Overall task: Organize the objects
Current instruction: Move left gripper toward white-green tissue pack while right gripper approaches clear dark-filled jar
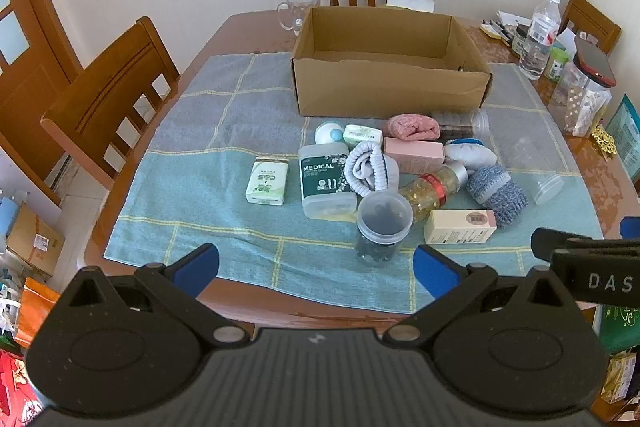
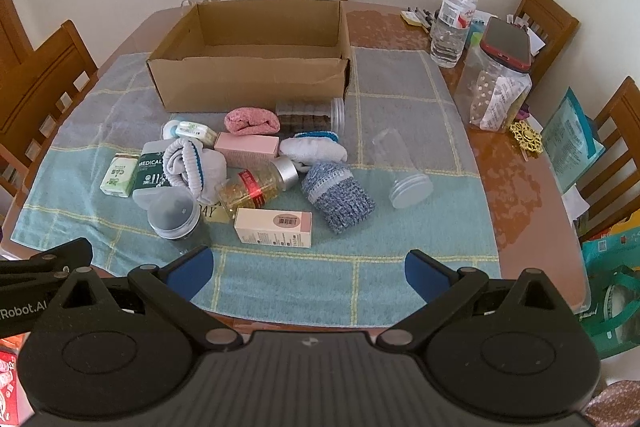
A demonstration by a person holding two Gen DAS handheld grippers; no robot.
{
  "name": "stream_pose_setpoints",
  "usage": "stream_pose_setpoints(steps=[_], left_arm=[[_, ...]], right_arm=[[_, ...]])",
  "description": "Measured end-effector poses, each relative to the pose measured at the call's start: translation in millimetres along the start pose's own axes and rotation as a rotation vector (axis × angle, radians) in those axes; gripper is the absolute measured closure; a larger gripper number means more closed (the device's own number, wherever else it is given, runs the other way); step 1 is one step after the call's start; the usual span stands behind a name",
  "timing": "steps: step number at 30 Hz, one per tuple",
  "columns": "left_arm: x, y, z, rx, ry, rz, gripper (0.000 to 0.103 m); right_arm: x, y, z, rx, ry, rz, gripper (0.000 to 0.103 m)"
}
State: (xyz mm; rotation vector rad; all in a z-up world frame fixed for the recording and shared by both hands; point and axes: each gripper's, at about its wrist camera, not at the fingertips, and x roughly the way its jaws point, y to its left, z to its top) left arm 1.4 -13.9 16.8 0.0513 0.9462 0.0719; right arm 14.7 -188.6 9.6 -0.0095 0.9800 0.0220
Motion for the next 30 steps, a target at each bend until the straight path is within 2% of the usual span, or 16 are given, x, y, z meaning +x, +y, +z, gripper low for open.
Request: stream_pose_setpoints(steps=[14,30], left_arm=[[-2,3,3,-0.012,-0.005,0.002,0.000],[21,16,14,0.025,-0.002,-0.052,0.000]], right_arm=[[-8,-1,4,-0.015,-0.013,0.009,0.000],[1,8,10,0.012,-0.021,-0.027,0.000]])
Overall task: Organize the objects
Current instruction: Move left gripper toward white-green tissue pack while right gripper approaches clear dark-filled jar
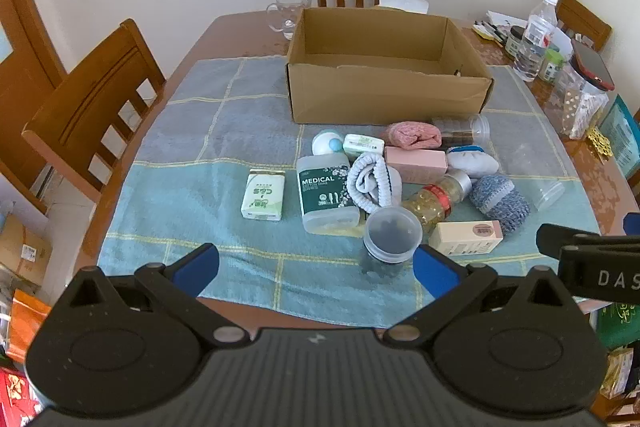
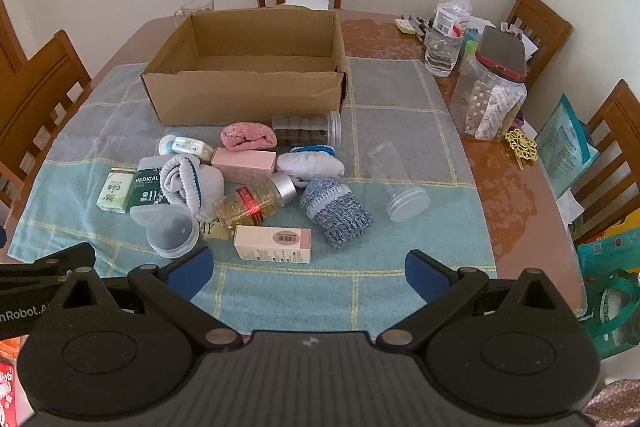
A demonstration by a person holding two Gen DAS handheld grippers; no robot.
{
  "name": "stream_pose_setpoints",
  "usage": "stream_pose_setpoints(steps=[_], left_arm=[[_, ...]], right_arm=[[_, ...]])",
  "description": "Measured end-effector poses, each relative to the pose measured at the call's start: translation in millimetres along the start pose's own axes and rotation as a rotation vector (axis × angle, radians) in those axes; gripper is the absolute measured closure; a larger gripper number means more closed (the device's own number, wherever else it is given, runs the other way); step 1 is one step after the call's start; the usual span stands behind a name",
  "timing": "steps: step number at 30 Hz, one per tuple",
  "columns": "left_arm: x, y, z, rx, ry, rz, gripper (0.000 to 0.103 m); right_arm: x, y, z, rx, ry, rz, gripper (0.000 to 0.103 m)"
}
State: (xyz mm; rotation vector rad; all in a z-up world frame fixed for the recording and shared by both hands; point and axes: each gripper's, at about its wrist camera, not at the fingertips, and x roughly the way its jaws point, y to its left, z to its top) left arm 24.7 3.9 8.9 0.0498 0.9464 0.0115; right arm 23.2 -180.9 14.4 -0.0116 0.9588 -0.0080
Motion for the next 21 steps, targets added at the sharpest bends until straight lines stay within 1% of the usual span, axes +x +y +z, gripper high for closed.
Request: stream_pose_setpoints(steps=[3,5,21], left_arm=[[6,5,3,0.019,0.006,-0.007,0.000],[9,11,6,0.038,0.008,-0.025,0.000],[49,56,20,0.109,0.048,-0.102,0.000]], right_arm=[[3,6,2,0.003,0.002,-0.012,0.000],[5,10,4,0.013,0.005,-0.018,0.000],[33,51,14,0.072,0.058,-0.068,0.000]])
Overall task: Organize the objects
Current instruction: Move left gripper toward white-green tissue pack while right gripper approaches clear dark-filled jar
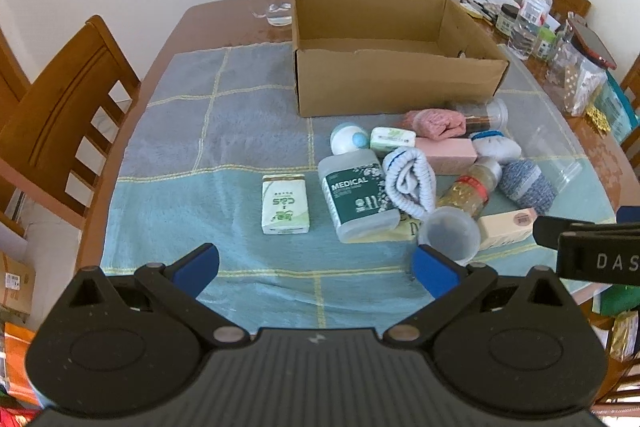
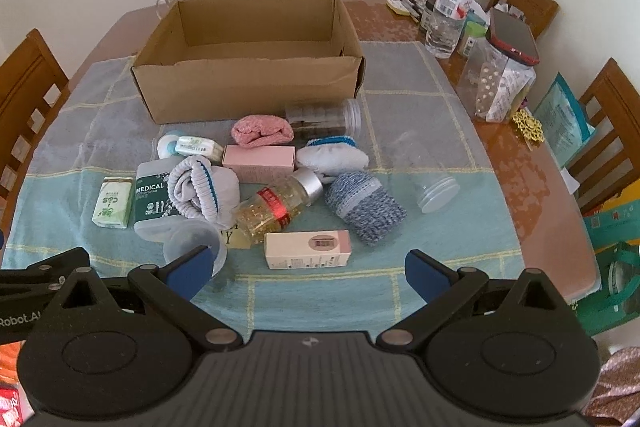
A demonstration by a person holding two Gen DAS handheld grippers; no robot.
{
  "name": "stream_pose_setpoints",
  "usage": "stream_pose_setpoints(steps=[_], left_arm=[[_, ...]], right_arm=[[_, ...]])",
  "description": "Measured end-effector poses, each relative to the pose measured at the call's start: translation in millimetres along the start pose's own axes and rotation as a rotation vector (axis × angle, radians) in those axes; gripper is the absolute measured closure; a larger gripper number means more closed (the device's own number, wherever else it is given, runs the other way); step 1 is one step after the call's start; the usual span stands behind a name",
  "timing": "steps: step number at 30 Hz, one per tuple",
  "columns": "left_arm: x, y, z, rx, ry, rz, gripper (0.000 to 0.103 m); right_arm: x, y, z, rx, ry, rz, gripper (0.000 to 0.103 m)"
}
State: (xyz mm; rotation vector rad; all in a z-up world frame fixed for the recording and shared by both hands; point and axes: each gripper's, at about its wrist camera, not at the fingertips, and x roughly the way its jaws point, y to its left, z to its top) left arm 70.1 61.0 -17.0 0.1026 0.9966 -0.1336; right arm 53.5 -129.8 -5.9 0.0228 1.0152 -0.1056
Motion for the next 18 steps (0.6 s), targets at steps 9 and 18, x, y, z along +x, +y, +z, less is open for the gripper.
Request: stream_pose_setpoints(steps=[9,18], left_arm=[[25,27,4,0.069,0.009,-0.027,0.000],[53,51,14,0.149,-0.037,-0.038,0.001]], right_arm=[[15,23,-1,0.037,0.011,0.007,0.000],[30,46,-3,0.057,0.003,-0.005,0.000]])
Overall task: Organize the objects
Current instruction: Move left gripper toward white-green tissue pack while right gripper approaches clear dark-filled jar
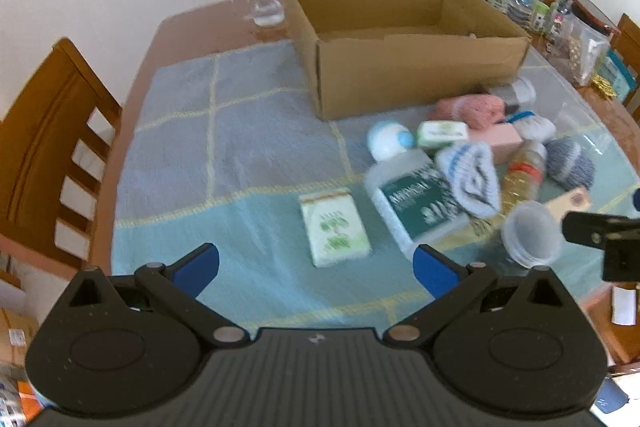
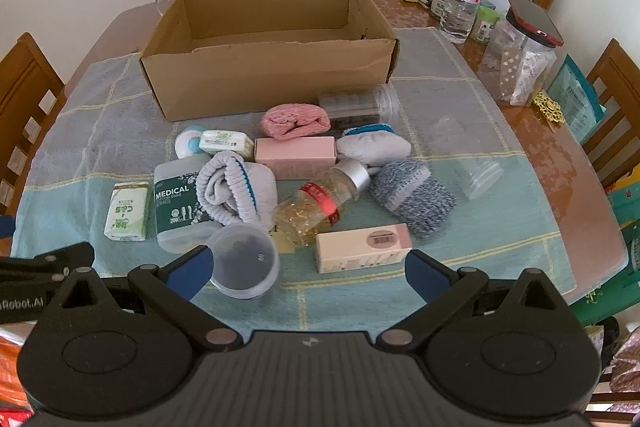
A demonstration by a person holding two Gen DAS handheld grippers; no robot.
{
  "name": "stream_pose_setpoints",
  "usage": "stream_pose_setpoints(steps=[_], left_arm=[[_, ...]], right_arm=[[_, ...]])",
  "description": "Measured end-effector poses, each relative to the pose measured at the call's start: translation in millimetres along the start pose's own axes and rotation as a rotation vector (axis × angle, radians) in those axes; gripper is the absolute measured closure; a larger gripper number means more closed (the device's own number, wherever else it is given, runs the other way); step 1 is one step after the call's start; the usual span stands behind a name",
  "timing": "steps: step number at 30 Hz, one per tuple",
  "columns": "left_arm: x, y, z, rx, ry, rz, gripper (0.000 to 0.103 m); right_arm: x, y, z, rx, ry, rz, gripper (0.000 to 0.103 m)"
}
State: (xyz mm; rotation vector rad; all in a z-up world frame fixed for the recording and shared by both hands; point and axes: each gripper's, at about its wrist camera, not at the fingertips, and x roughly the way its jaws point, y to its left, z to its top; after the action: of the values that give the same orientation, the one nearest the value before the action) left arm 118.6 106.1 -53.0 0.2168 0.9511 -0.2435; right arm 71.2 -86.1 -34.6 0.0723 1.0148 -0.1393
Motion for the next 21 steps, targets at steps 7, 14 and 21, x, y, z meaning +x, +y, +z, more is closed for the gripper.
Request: stream_pose_setpoints(steps=[7,14,21], left_arm=[[21,9,3,0.102,-0.008,-0.027,0.001],[38,12,-3,0.182,-0.004,-0.055,0.001],[54,33,-7,0.165,0.015,-0.014,0.001]], right_arm=[[7,10,-2,0.016,-0.026,0.004,0.000],[13,27,-7,-0.046,-0.048,0.020,0.000],[17,48,-10,-0.067,-0.034,0.135,0.000]])
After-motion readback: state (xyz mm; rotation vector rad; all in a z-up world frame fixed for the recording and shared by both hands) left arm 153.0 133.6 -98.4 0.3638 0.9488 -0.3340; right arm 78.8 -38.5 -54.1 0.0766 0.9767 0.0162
